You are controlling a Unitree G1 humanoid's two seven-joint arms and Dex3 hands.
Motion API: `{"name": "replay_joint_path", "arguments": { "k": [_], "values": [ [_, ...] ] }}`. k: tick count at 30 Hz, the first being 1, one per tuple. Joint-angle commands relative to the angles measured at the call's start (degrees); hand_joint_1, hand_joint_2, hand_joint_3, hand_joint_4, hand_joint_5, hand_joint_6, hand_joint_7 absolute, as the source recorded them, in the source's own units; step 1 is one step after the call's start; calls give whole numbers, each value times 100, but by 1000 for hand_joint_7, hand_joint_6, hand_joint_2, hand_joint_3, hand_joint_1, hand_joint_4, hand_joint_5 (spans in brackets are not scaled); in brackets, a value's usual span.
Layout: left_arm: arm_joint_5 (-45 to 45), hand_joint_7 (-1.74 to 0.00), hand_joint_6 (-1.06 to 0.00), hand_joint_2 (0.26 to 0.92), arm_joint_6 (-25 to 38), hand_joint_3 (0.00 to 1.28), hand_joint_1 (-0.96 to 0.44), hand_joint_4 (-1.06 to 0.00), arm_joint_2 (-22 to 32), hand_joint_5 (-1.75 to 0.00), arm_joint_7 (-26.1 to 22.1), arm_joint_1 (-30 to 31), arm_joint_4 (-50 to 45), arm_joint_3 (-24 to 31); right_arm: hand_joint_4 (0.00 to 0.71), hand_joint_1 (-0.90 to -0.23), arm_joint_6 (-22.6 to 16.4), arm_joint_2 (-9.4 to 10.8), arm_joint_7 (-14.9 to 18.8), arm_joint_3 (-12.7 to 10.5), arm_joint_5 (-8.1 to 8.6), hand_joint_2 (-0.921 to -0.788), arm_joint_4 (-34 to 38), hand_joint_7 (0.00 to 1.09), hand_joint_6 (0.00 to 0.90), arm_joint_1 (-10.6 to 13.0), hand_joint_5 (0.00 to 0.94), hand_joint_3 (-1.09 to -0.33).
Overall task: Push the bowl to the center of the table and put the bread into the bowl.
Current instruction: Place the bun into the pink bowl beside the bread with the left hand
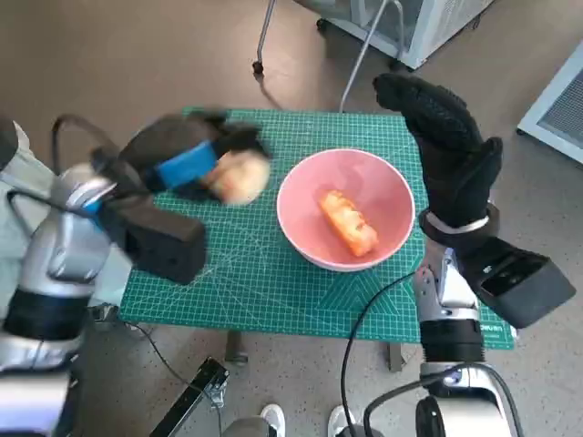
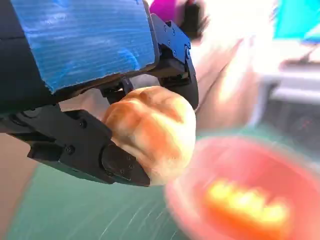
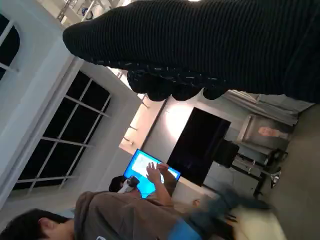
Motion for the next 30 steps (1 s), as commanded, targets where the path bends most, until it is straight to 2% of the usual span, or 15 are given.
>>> {"name": "replay_joint_path", "arguments": {
  "k": [1,5,8,12,15,16,17,18,19,20,21,23,25,30],
  "values": [
    [132,-1221,-604,921,-270,122,0,-586,-485,-1248,282,-329,276,-271,303,-680,74,-3,79,4,33,-921,2,857,-1,115,6,-788],
    [206,-1215,-598,920,-412,128,-1,-581,-758,-1267,444,-461,557,-419,302,-680,90,-6,102,-3,51,-921,8,858,-1,121,6,-788],
    [316,-1099,-617,918,-559,136,-1,-571,-1018,-1376,597,-554,948,-593,305,-680,106,-5,119,-11,74,-921,32,858,-1,119,7,-788],
    [346,-1058,-628,915,-534,142,-1,-564,-1281,-1414,602,-615,1423,-761,306,-680,132,3,132,-14,89,-921,-1,851,-1,150,8,-786],
    [331,-1098,-600,919,-331,156,-1,-540,-1394,-1426,447,-618,1595,-821,307,-682,146,3,130,-14,87,-921,-33,833,-1,171,8,-784],
    [357,-1230,-518,919,102,211,-1,-489,-1436,-1426,133,-585,1535,-887,307,-683,145,-4,129,-18,84,-921,-36,827,-1,181,8,-782],
    [375,-1050,-353,890,424,227,-19,-351,-1464,-1095,-98,-560,1484,-936,308,-684,146,-8,127,-20,80,-921,-42,819,-1,189,8,-781],
    [440,-960,-308,884,882,224,-25,-326,-1487,-931,-416,-545,1385,-1012,308,-684,144,-17,123,-24,73,-921,-45,816,-1,197,8,-781],
    [485,-788,-204,871,1180,202,-29,-250,-1494,-625,-617,-535,1299,-1060,308,-684,143,-20,118,-25,66,-921,-51,812,-1,203,8,-780],
    [579,-672,-141,868,1499,177,-31,-211,-1503,-412,-808,-534,1200,-1123,308,-684,144,-28,109,-28,57,-921,-62,808,-1,212,8,-780],
    [645,-590,-90,857,1730,155,-31,-168,-1508,-265,-942,-529,1115,-1166,309,-685,145,-33,102,-29,49,-921,-71,806,-1,218,9,-779],
    [753,-517,-46,841,2084,131,-30,-125,-1517,-136,-1119,-513,964,-1237,309,-685,144,-50,91,-38,39,-921,-82,804,-1,231,9,-779],
    [755,-480,-25,826,2179,115,-31,-101,-1506,-70,-1159,-460,862,-1233,309,-685,147,-62,79,-46,28,-921,-104,803,-1,244,9,-778],
    [606,-447,-16,808,1986,90,-42,-80,-1459,-10,-968,-269,786,-1131,309,-683,196,-66,38,-48,-6,-921,-199,802,-1,276,8,-780]
  ]
}}
